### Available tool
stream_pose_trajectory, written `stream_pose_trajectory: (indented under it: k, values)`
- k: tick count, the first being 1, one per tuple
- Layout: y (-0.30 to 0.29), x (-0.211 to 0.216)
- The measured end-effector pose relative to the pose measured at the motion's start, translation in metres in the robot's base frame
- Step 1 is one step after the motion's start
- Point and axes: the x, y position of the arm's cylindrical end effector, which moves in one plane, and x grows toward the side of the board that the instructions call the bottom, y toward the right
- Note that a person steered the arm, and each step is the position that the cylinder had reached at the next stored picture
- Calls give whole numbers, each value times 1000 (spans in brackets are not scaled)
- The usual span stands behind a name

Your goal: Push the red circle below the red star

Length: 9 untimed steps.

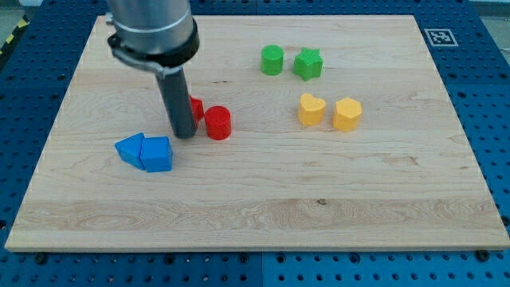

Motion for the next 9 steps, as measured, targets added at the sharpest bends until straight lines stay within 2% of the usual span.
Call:
stream_pose_trajectory:
  k: [1,3,4,5,6,9]
  values:
    - [0,-42]
    - [0,-57]
    - [6,-31]
    - [12,17]
    - [12,38]
    - [59,38]
